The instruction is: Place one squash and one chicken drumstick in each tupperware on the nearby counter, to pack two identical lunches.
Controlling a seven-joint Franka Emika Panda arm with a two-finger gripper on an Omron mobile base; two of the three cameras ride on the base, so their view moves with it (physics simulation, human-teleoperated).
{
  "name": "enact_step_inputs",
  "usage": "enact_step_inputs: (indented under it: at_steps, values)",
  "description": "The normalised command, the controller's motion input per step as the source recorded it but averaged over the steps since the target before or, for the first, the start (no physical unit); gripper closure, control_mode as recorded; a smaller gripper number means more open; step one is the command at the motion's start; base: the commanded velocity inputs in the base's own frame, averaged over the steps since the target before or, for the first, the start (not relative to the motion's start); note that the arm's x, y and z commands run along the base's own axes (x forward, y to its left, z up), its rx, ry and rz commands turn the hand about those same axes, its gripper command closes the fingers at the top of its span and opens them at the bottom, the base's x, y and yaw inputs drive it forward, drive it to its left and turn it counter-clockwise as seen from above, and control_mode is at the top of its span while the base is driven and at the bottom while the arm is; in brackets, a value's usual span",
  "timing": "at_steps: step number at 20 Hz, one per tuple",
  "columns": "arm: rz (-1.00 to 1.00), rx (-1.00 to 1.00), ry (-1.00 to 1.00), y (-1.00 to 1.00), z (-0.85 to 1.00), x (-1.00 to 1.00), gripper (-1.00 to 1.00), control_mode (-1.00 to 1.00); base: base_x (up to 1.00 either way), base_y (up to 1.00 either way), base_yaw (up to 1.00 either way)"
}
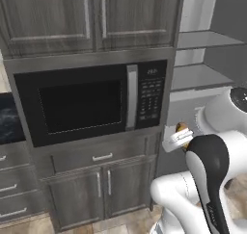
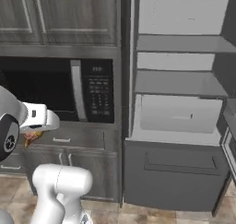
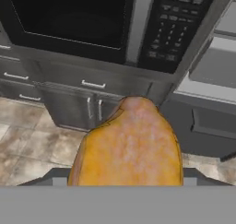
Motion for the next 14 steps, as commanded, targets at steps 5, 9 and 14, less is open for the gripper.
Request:
enact_step_inputs:
  at_steps: [5, 9, 14]
  values:
    - [0.00, 0.00, 0.00, 0.00, 0.00, 0.00, 1.00, 1.00, 0.05, 1.00, 0.12]
    - [0.00, 0.00, 0.00, 0.00, 0.00, 0.00, 1.00, 1.00, 0.03, 1.00, 0.28]
    - [0.00, 0.00, 0.00, 0.00, 0.00, 0.00, 1.00, 1.00, 0.06, 1.00, 0.36]
